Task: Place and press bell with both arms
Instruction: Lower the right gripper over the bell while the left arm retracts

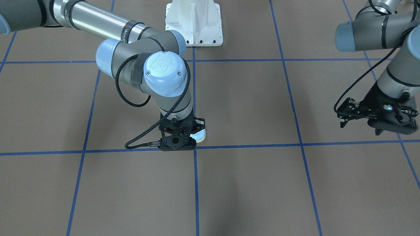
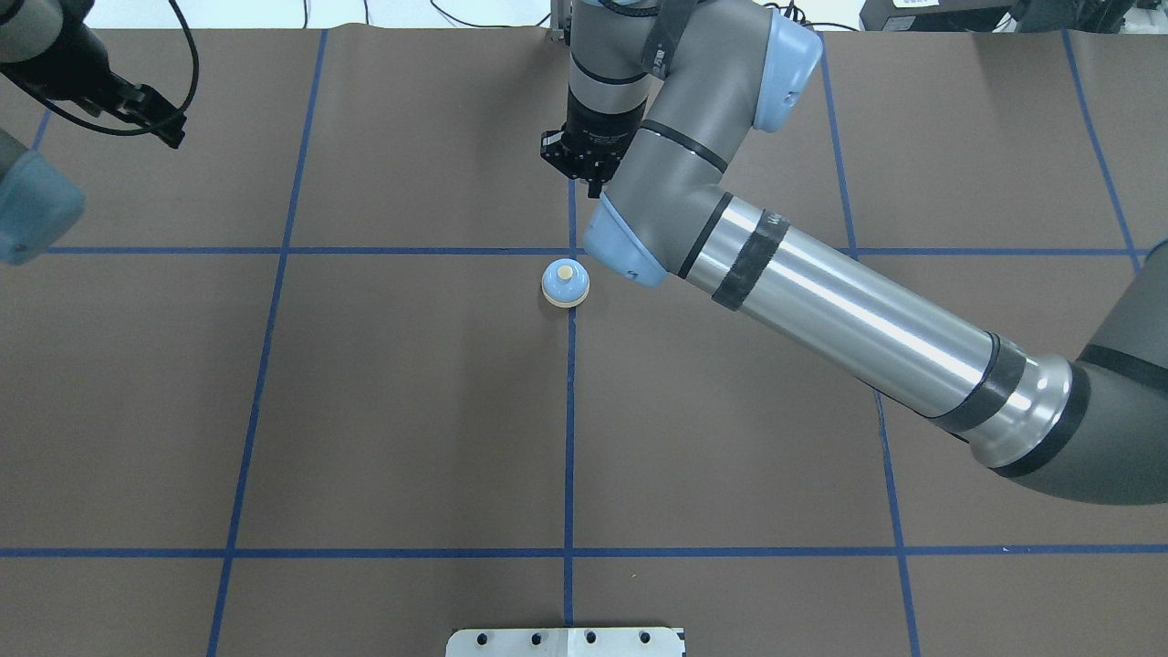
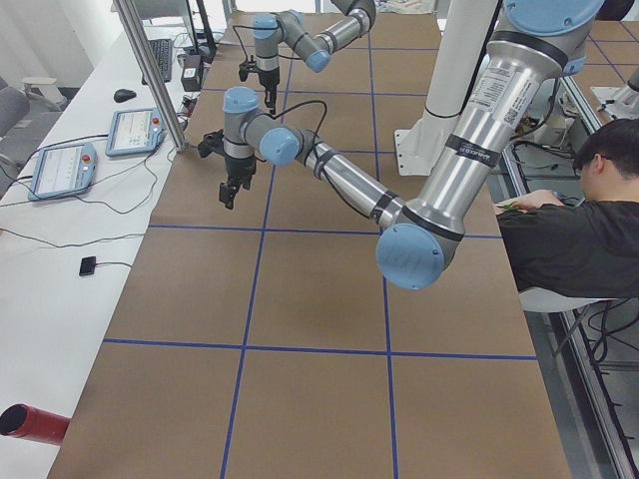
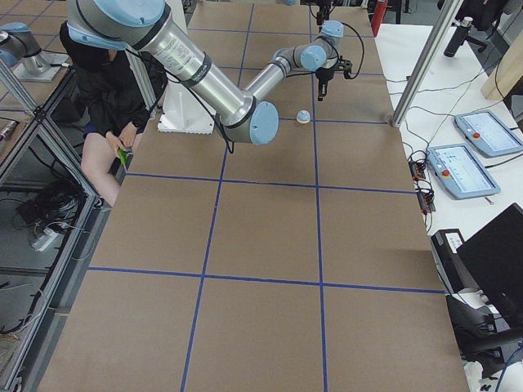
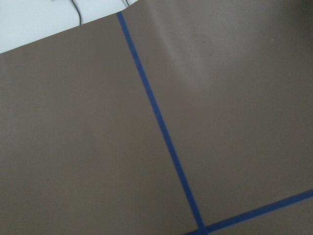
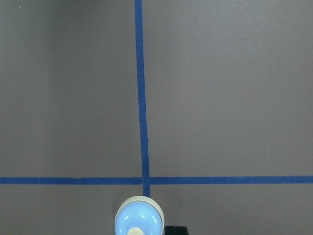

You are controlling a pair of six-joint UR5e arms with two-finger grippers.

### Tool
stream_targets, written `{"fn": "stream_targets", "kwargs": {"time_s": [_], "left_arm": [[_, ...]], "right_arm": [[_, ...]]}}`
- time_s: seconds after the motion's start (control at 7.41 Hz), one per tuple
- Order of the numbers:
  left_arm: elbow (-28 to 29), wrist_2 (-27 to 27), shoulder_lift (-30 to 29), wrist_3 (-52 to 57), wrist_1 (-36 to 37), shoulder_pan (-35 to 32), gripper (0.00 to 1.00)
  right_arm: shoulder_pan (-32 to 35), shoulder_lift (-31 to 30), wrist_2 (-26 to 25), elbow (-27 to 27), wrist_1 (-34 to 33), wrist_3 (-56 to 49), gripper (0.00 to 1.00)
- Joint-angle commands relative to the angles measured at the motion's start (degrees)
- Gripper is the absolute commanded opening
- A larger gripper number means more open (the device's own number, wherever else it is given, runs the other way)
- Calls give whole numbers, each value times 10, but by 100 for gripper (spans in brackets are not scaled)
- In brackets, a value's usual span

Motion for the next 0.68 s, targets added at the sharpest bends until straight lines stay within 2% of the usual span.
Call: {"fn": "stream_targets", "kwargs": {"time_s": [0.0, 0.54], "left_arm": [[-16, -2, 22, 59, 55, -26, 100], [-16, -1, 23, 59, 55, -25, 100]], "right_arm": [[-32, 16, -28, -61, 42, 2, 0], [-54, 16, -41, -74, 54, 18, 0]]}}
